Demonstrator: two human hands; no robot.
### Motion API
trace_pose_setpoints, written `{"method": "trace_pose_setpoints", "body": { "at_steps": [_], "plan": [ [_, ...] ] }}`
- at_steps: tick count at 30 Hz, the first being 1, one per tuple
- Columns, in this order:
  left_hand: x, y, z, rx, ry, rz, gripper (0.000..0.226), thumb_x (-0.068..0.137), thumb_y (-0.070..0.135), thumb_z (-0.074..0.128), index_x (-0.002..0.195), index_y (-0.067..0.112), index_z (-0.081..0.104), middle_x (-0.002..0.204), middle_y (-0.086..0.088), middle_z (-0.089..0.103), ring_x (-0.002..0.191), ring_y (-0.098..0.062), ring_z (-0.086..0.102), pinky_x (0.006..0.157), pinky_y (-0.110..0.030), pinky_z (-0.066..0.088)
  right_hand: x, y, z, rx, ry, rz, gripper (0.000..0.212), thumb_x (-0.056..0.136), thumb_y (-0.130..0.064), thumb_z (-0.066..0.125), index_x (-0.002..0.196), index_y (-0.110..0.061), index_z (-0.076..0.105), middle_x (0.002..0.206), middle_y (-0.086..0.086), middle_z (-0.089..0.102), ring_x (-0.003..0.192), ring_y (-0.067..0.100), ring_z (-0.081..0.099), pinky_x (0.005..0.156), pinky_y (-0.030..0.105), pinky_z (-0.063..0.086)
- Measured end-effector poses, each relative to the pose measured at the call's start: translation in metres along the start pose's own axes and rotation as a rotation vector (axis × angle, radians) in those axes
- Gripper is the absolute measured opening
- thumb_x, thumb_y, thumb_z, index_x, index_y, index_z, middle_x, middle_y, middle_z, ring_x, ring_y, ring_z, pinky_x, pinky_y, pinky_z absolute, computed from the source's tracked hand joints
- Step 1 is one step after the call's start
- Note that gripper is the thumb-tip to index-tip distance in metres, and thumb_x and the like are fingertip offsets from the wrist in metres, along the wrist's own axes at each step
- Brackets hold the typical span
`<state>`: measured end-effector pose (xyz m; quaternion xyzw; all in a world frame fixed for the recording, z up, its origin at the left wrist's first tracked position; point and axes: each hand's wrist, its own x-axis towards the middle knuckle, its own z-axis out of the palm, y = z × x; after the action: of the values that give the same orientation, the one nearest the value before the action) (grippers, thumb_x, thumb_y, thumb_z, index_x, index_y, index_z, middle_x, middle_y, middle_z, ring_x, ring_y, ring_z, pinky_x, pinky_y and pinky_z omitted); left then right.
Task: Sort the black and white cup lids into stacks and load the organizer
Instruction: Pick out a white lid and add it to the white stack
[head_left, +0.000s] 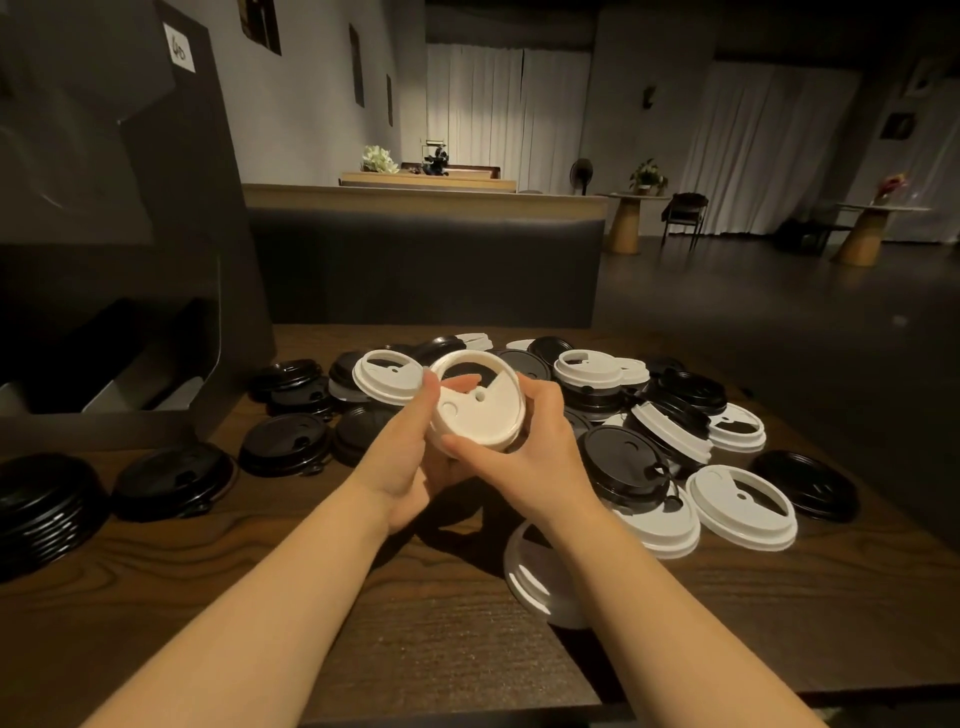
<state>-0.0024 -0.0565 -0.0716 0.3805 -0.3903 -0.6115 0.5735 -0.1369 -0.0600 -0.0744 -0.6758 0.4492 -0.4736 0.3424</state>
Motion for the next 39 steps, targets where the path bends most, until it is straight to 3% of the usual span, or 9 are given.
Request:
{"method": "trace_pose_setpoints", "body": {
  "at_steps": [9, 14, 19, 22, 26, 30, 32, 35, 39],
  "plan": [
    [0.002, -0.006, 0.008, -0.047, 0.079, 0.033, 0.06, 0.084, 0.069, 0.022, 0.094, 0.03, 0.066, 0.085, -0.001, 0.076, 0.082, -0.018, 0.072, 0.074, -0.035, 0.056, -0.002, 0.001, 0.01, -0.026, 0.125, -0.089, 0.078, 0.06, -0.042, 0.086, 0.118, -0.034, 0.034, 0.104, -0.03, 0.043, 0.101, -0.011, 0.048, 0.08, 0.011, 0.044],
    [-0.002, -0.005, 0.006, -0.056, 0.04, 0.048, 0.055, 0.059, 0.066, 0.047, 0.09, 0.024, 0.064, 0.091, -0.006, 0.073, 0.091, -0.023, 0.068, 0.082, -0.039, 0.055, -0.004, 0.002, 0.013, -0.027, 0.137, -0.061, 0.078, 0.057, -0.049, 0.085, 0.112, -0.035, 0.032, 0.103, -0.026, 0.047, 0.103, 0.0, 0.053, 0.084, 0.022, 0.05],
    [0.003, 0.004, 0.004, -0.008, 0.176, 0.006, 0.048, 0.072, 0.059, 0.053, 0.1, 0.02, 0.06, 0.107, -0.012, 0.068, 0.093, -0.027, 0.067, 0.07, -0.038, 0.057, 0.011, -0.005, 0.004, 0.123, -0.091, 0.072, 0.053, 0.079, -0.039, 0.072, 0.116, -0.023, 0.038, 0.115, -0.01, 0.052, 0.107, 0.009, 0.056, 0.08, 0.02, 0.049],
    [0.008, 0.026, 0.002, -0.068, 0.222, 0.01, 0.052, 0.073, 0.062, 0.051, 0.105, 0.021, 0.057, 0.116, -0.016, 0.065, 0.101, -0.034, 0.065, 0.086, -0.05, 0.055, 0.036, -0.023, 0.001, 0.454, -0.171, 0.323, 0.039, 0.092, -0.03, 0.059, 0.123, -0.009, 0.048, 0.119, 0.011, 0.06, 0.103, 0.024, 0.065, 0.073, 0.03, 0.057],
    [0.004, 0.062, -0.006, 0.029, 0.221, 0.048, 0.037, 0.085, 0.053, 0.052, 0.108, 0.024, 0.06, 0.116, -0.01, 0.063, 0.108, -0.031, 0.062, 0.096, -0.051, 0.05, 0.057, -0.059, 0.015, 0.461, -0.201, 0.507, 0.017, 0.097, -0.027, 0.051, 0.111, -0.017, 0.052, 0.103, 0.005, 0.063, 0.103, 0.024, 0.063, 0.09, 0.042, 0.054],
    [-0.006, 0.099, -0.042, 0.28, 0.392, 0.042, 0.038, 0.087, 0.037, 0.066, 0.119, 0.019, 0.059, 0.117, -0.009, 0.064, 0.106, -0.025, 0.062, 0.095, -0.044, 0.052, 0.072, -0.083, 0.049, 0.331, -0.159, 0.389, 0.027, 0.099, -0.028, 0.048, 0.122, -0.018, 0.054, 0.096, -0.002, 0.06, 0.087, 0.014, 0.058, 0.074, 0.028, 0.053],
    [-0.02, 0.116, -0.066, 0.361, 0.475, 0.067, 0.032, 0.09, 0.033, 0.063, 0.118, 0.017, 0.061, 0.113, -0.007, 0.066, 0.102, -0.021, 0.063, 0.091, -0.039, 0.053, 0.078, -0.093, 0.074, 0.266, -0.176, 0.343, 0.034, 0.099, -0.028, 0.047, 0.132, -0.02, 0.051, 0.113, 0.001, 0.06, 0.086, 0.012, 0.055, 0.069, 0.026, 0.051],
    [-0.039, 0.137, -0.106, 0.31, 0.561, 0.09, 0.032, 0.092, 0.03, 0.062, 0.116, 0.009, 0.063, 0.105, -0.007, 0.07, 0.094, -0.019, 0.068, 0.084, -0.037, 0.057, 0.085, -0.106, 0.121, 0.377, -0.248, 0.332, 0.053, 0.095, -0.028, 0.056, 0.144, -0.025, 0.036, 0.139, 0.003, 0.045, 0.109, 0.021, 0.055, 0.088, 0.039, 0.054],
    [-0.07, 0.155, -0.147, 0.222, 0.655, 0.036, 0.025, 0.089, 0.02, 0.067, 0.11, 0.009, 0.06, 0.088, -0.009, 0.068, 0.08, -0.021, 0.07, 0.077, -0.039, 0.059, 0.077, -0.12, 0.192, 0.44, -0.4, 0.375, 0.044, 0.091, -0.018, 0.061, 0.132, -0.019, 0.045, 0.131, 0.008, 0.053, 0.107, 0.026, 0.06, 0.081, 0.036, 0.058]
  ]
}}
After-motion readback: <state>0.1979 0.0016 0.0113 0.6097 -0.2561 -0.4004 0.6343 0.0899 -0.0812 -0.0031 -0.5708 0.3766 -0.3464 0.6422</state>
